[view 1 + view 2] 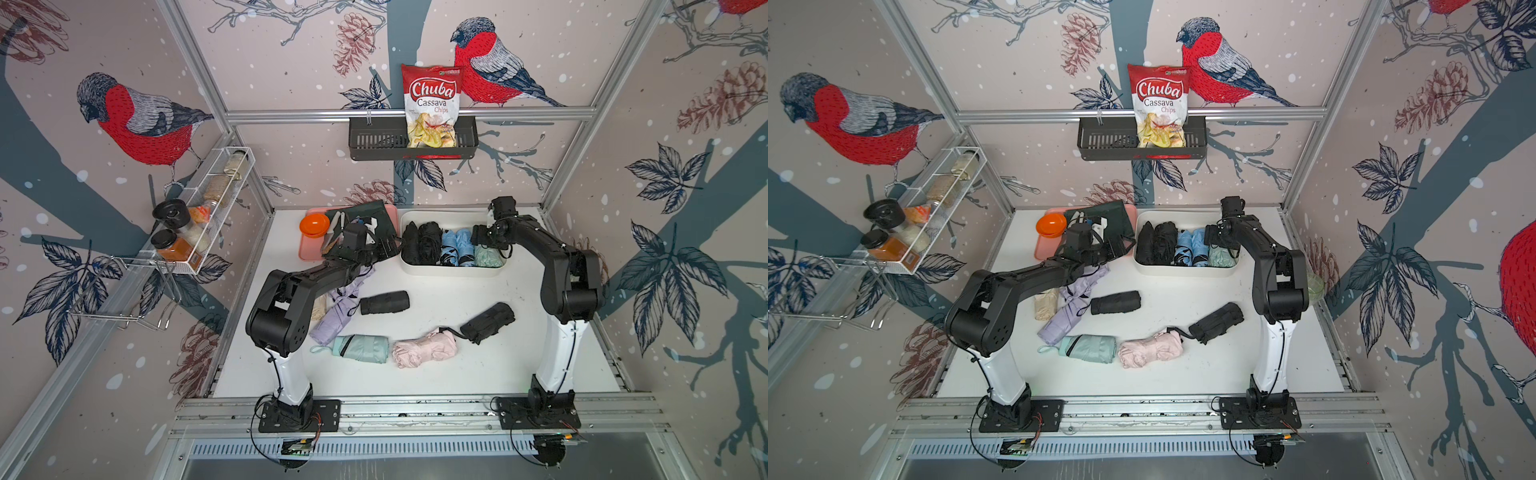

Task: Put the umbrella into the storage box
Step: Place the umbrella in the storage box.

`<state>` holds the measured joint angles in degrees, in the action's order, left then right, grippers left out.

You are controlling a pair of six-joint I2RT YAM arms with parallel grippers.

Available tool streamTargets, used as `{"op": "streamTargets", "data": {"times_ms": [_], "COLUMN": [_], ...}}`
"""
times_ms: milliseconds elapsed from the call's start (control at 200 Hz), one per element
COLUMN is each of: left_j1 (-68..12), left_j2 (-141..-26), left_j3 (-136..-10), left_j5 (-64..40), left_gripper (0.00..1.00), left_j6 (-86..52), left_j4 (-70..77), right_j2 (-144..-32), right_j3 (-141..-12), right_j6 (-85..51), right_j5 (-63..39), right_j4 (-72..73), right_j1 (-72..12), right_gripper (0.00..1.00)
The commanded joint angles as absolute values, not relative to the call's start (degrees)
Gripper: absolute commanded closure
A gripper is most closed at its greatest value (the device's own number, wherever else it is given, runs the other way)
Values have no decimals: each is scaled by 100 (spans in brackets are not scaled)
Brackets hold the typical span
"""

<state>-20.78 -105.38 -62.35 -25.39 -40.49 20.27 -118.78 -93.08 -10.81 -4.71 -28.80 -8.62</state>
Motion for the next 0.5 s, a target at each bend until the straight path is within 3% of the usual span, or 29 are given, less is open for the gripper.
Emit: {"op": "streamTargets", "data": {"times_ms": [0, 120, 495], "left_j1": [-2101, -2101, -2101], "left_j2": [-10556, -10573, -10524], "left_j3": [-6295, -6311, -6297], "left_j5": [-2540, -2531, -2488], "left_gripper": [1, 1, 1], "left_j6": [-4008, -4010, -3995], "left_j4": [2094, 2079, 2006], "right_j2": [-11788, -11750, -11683], "right_j3": [-9293, -9158, -8738], "right_j6": [-1188, -1254, -1433], "right_j5": [-543, -571, -1258], "right_j4": [-2886, -2847, -2446], "right_j1": [-861, -853, -861], "right_gripper": [22, 28, 32]}}
